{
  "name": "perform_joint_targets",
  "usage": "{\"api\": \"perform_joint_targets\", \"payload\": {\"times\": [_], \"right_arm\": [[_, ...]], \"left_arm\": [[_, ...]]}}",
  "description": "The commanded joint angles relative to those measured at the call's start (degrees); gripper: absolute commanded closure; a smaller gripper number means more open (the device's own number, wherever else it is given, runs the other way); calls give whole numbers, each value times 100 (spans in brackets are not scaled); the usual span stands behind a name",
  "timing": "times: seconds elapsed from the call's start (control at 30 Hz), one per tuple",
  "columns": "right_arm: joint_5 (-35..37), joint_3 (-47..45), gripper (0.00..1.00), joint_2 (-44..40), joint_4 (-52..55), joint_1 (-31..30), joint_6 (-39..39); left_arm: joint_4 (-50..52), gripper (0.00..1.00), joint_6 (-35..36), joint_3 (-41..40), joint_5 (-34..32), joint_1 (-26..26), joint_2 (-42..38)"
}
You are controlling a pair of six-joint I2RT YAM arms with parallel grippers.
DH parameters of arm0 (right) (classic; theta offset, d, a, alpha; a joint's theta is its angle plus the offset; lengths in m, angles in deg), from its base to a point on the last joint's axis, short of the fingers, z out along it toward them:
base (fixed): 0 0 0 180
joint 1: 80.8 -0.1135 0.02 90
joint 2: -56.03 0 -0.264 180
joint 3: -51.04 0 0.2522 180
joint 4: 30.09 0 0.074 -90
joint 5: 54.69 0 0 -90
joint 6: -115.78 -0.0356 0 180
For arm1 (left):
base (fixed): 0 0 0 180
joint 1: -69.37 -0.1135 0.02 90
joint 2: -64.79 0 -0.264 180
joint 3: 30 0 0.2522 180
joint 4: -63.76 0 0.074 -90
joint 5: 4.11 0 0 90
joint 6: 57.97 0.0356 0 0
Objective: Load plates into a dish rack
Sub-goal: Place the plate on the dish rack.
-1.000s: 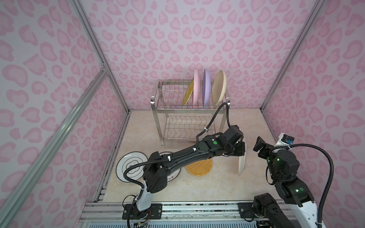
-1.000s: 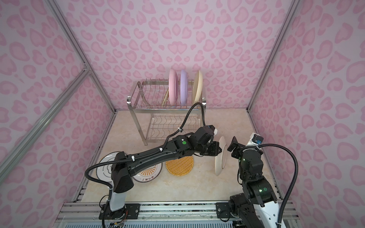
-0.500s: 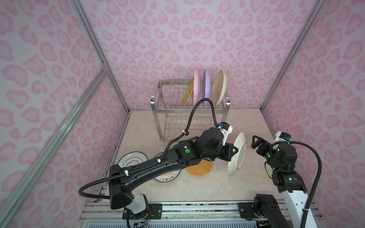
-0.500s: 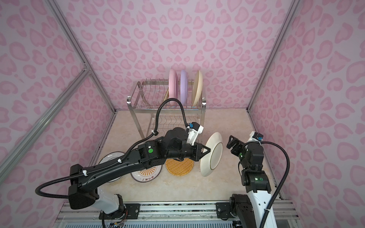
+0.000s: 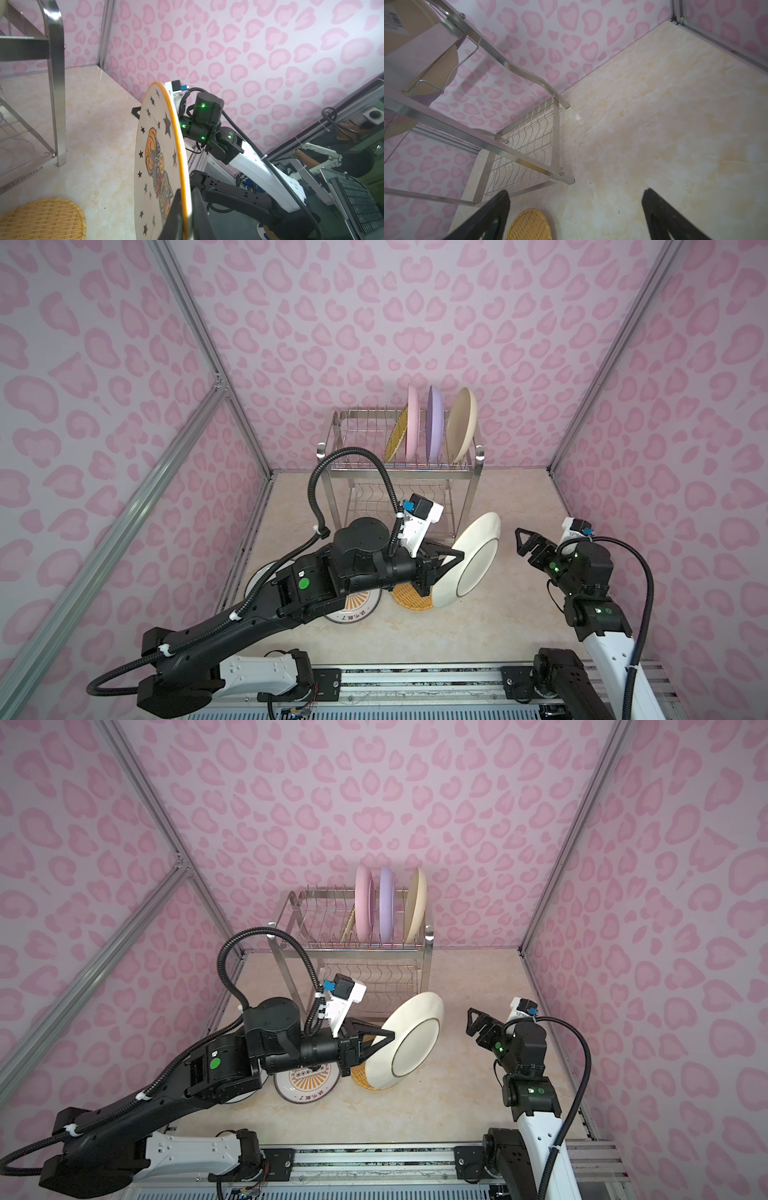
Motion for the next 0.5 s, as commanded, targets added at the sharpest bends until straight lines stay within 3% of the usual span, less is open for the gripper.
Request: {"api": "perform_joint_targets", "payload": {"times": [0.0,0.1,0.2,0.47], "right_arm": [[-372,-147,1,-32,-408,-115,-81],[-190,-309,1,-141,-521,-338,-292],[-649,-304,1,76,-658,-491,-371],[-58,-463,1,354,-1139,-1912,-243]], "left_arm": [[-718,96,640,215,-325,-1,-373],[-525,96,973,437,-1006,-1,-642],[-380,96,1324,709,-1601,-1,-712],[-655,96,2467,1354,-2926,-9,-668]]}}
